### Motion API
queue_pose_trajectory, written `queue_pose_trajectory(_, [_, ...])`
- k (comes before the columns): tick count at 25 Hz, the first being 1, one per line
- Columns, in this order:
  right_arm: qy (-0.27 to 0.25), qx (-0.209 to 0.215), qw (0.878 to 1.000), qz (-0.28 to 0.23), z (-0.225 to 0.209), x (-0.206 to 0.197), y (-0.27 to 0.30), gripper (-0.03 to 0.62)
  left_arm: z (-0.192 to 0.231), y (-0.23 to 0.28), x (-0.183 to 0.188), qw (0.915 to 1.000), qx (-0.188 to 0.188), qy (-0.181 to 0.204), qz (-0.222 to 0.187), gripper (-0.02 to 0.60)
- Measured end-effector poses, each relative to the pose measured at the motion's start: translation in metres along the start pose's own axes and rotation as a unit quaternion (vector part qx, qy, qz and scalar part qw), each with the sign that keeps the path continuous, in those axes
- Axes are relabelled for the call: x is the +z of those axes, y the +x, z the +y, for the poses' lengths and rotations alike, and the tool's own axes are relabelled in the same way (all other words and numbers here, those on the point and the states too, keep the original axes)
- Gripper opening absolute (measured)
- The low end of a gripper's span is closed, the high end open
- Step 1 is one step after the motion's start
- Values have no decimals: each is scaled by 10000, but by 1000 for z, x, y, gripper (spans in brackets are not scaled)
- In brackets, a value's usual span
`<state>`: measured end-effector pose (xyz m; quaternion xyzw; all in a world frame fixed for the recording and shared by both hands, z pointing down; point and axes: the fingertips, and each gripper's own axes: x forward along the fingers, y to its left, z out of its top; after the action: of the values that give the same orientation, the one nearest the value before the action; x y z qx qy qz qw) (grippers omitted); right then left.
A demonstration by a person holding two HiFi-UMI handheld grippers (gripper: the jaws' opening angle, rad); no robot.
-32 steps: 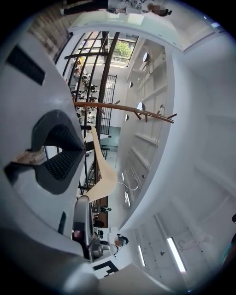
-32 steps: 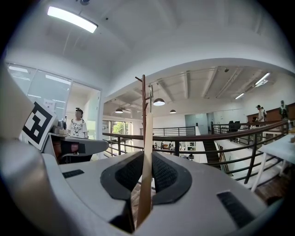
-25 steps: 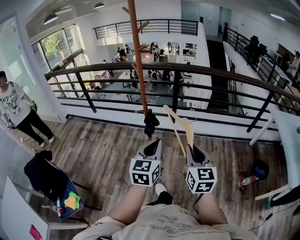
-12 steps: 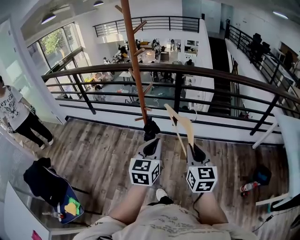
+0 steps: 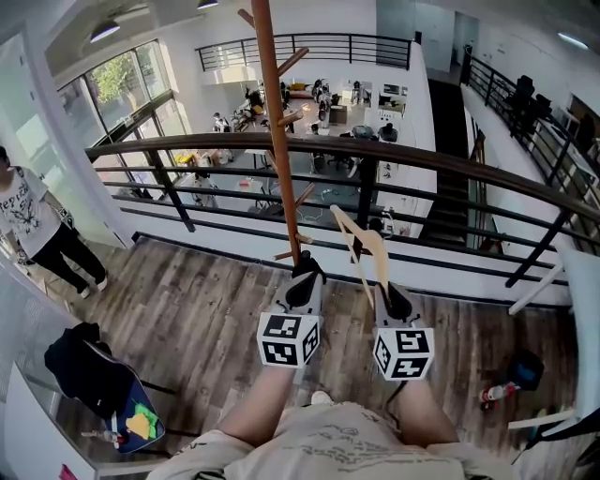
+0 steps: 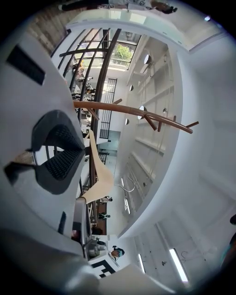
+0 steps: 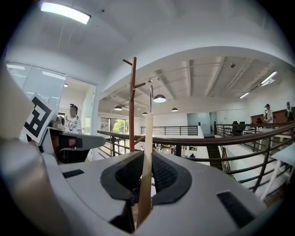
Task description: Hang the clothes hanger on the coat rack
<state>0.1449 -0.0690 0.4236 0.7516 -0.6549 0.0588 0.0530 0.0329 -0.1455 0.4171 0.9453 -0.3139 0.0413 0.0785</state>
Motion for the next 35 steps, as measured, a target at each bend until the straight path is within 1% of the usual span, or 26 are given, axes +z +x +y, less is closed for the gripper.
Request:
queue_pose_trajectory(5, [-42, 17, 10000, -10, -11, 13, 35, 51, 17, 28, 12, 10000, 54, -24, -27, 3])
queue_pose_trajectory(13, [-103, 117, 9999, 70, -18, 12, 101, 51, 55, 76, 17, 9999, 115, -64, -45, 3])
queue_pose_trajectory(18, [-32, 124, 9998, 162, -23, 7, 121, 51, 63, 91, 17, 9999, 136, -57, 23, 3])
queue_pose_trajectory(21, [-70, 150, 9996, 217, -24, 0, 129, 51, 69, 95, 11, 9998, 192, -74, 75, 3])
queue_pose_trajectory(25, [-106, 237, 9992, 303, -25, -5, 141, 51, 77, 100, 5, 9992, 334, -154, 170, 3])
queue_pose_trajectory(29, [-119, 392, 9986, 330, -24, -8, 162, 51, 89, 106, 5, 9984, 515, -177, 148, 3])
queue_pose_trajectory(35, [-240, 732, 9963, 371, -27, -5, 193, 51, 103, 111, 12, 9952, 947, -214, 90, 3])
